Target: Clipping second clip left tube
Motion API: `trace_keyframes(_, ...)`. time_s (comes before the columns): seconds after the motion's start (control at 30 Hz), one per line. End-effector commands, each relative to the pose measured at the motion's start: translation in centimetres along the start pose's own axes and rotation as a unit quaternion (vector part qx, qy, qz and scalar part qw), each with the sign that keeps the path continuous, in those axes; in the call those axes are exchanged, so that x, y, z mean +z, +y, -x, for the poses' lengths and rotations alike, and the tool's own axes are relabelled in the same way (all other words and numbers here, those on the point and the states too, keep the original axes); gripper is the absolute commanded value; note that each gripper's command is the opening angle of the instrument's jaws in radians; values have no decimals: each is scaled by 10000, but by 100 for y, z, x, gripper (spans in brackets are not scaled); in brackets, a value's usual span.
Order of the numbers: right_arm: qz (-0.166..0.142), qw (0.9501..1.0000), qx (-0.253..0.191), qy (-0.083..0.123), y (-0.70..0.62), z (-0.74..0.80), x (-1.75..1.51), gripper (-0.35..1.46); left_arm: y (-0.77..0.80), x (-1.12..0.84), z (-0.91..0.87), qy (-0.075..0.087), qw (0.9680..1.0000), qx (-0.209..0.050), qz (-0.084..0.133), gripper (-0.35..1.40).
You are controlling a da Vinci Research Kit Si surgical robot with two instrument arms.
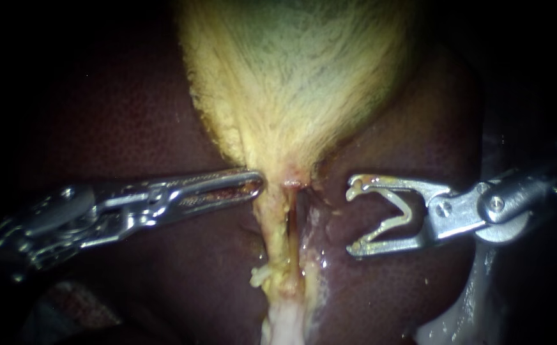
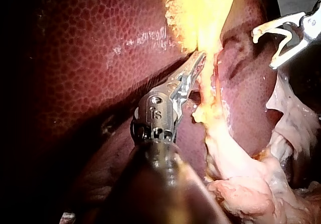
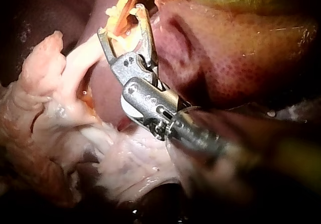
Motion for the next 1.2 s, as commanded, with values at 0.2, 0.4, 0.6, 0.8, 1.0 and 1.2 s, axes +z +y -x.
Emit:
trace_keyframes(0.2,-105,9995,306,40,-15,10,33,59,3,-27,9,29,10000,-14,-34,-35)
trace_keyframes(0.4,-273,9969,731,89,-33,27,97,59,10,-61,14,7,10000,13,49,-35)
trace_keyframes(0.6,-373,9957,852,45,-37,46,154,59,8,-74,16,17,10000,-21,74,-35)
trace_keyframes(0.8,-401,9951,903,-109,-28,65,167,58,-2,-79,17,-5,10000,-32,91,-35)
trace_keyframes(1.0,-247,9947,900,-423,-14,81,161,57,-12,-84,19,-58,9999,-47,108,-35)
trace_keyframes(1.2,-206,9944,898,-522,-8,89,163,57,-19,-88,23,-93,9999,-67,88,-35)
